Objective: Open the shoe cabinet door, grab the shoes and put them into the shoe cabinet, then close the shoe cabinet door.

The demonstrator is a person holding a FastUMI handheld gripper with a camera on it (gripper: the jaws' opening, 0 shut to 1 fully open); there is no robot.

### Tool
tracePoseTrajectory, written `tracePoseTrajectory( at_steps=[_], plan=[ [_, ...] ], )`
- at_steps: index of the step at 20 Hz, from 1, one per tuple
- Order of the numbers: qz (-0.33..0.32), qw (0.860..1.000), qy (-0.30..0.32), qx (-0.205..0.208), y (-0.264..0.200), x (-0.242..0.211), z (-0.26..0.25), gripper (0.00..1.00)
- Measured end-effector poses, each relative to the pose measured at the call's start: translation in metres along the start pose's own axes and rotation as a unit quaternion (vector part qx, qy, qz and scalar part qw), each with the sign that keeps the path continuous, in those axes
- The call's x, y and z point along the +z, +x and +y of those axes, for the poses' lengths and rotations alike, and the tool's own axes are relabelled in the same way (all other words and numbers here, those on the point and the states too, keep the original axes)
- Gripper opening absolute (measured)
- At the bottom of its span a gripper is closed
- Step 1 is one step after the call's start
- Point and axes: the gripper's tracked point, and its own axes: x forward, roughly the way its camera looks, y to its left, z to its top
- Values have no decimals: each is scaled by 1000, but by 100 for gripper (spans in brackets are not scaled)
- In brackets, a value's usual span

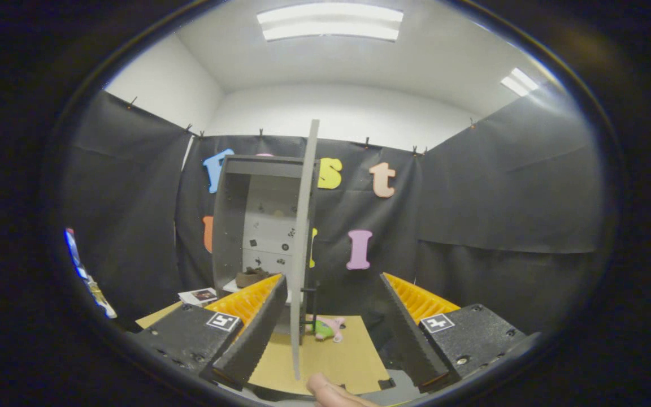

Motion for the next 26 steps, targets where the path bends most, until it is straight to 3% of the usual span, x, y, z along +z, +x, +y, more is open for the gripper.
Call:
tracePoseTrajectory(
  at_steps=[4,9,13,20,26],
  plan=[
    [24,999,6,-30,21,-20,-73,100],
    [72,994,11,-81,78,-68,-162,100],
    [63,995,23,-76,121,-86,-189,100],
    [92,991,93,-9,182,-116,-119,97],
    [102,994,22,27,198,-128,-44,97]
  ],
)
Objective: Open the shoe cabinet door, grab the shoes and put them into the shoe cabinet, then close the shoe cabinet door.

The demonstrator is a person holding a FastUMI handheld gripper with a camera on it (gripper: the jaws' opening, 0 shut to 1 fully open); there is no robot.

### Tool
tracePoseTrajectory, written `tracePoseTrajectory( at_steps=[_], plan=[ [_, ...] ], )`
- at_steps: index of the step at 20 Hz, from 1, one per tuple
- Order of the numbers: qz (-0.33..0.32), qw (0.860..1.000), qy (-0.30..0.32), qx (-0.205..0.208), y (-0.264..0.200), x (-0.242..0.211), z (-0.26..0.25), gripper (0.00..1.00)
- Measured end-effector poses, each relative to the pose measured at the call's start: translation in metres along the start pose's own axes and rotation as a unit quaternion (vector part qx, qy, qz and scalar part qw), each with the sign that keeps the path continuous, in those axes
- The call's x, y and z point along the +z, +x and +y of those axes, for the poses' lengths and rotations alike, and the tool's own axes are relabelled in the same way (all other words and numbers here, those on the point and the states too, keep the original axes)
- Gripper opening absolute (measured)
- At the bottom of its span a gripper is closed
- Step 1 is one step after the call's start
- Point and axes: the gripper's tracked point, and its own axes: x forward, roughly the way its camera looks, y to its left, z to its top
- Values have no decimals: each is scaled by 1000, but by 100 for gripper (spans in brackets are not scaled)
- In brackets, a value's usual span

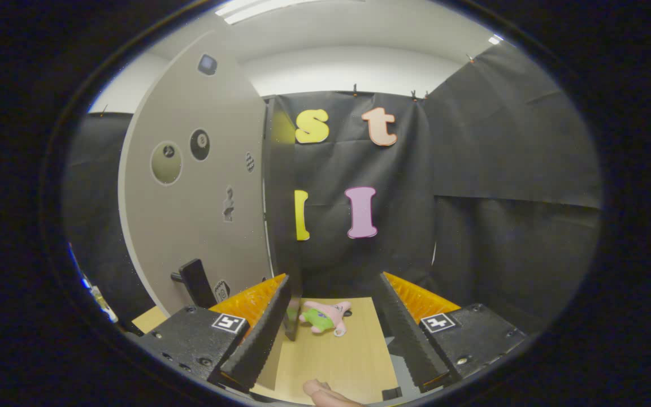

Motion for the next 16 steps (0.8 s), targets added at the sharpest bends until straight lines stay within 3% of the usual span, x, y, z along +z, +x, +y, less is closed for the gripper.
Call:
tracePoseTrajectory(
  at_steps=[4,6,11,16],
  plan=[
    [0,1000,-14,15,9,-8,46,97],
    [-3,1000,-12,14,5,-5,59,89],
    [8,998,-3,57,8,-8,112,89],
    [-4,998,-30,59,7,-4,145,90]
  ],
)
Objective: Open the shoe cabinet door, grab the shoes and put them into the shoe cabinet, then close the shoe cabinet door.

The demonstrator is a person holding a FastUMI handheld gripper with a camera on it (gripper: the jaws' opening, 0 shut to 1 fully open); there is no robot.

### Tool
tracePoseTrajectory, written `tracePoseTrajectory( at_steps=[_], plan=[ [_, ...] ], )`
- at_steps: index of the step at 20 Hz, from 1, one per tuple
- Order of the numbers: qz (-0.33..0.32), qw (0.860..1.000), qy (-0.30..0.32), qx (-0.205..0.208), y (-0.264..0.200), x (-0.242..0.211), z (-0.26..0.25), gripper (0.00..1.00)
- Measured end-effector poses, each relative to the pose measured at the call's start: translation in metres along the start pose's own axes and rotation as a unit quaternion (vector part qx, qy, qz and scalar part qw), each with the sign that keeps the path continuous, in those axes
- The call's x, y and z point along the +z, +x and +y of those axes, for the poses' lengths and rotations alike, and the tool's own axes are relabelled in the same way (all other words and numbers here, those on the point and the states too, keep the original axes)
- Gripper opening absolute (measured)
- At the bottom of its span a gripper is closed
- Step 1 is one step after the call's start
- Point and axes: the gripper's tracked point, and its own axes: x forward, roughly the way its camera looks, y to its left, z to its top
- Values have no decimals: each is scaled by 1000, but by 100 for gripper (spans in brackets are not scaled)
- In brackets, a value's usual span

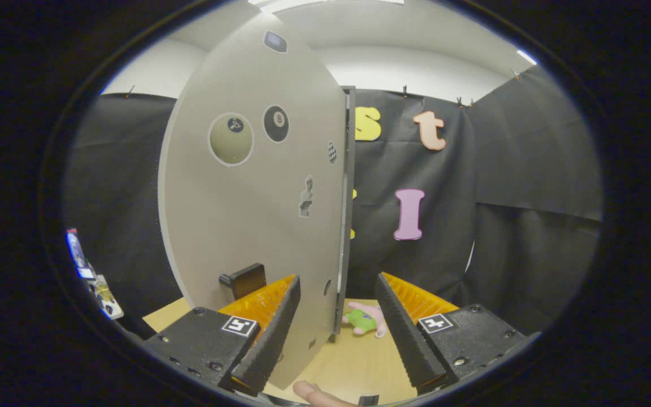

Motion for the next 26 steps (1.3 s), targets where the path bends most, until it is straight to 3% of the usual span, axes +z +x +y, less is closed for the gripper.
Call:
tracePoseTrajectory(
  at_steps=[6,16,20,26],
  plan=[
    [-5,1000,-8,-14,12,-1,23,89],
    [-17,998,30,-52,32,-5,65,89],
    [-22,998,11,-57,52,-3,98,89],
    [10,998,52,-17,89,-20,165,91]
  ],
)
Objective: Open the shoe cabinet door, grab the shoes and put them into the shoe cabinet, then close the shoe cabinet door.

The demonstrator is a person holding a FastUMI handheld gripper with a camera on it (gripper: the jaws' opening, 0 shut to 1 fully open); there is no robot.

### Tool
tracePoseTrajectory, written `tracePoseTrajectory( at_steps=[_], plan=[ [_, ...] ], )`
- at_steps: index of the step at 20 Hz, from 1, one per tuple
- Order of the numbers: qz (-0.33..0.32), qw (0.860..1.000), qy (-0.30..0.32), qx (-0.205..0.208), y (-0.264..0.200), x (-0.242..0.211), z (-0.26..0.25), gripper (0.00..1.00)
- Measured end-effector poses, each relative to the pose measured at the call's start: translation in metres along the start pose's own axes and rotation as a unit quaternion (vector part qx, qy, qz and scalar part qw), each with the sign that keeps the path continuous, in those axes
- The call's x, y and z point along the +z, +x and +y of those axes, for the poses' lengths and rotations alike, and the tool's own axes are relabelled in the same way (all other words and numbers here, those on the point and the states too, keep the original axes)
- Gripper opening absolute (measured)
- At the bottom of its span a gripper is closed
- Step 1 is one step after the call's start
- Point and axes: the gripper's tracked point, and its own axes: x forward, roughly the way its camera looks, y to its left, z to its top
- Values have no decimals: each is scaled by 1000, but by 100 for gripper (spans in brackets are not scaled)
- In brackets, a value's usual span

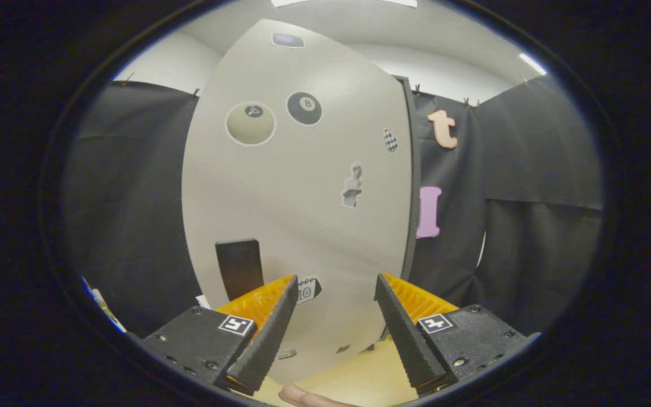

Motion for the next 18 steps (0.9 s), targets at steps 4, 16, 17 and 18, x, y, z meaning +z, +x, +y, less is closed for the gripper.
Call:
tracePoseTrajectory(
  at_steps=[4,16,17,18],
  plan=[
    [1,1000,14,6,-6,2,10,92],
    [-46,998,33,17,-50,-13,19,97],
    [-54,998,32,23,-60,-16,21,97],
    [-63,997,30,27,-68,-20,20,97]
  ],
)
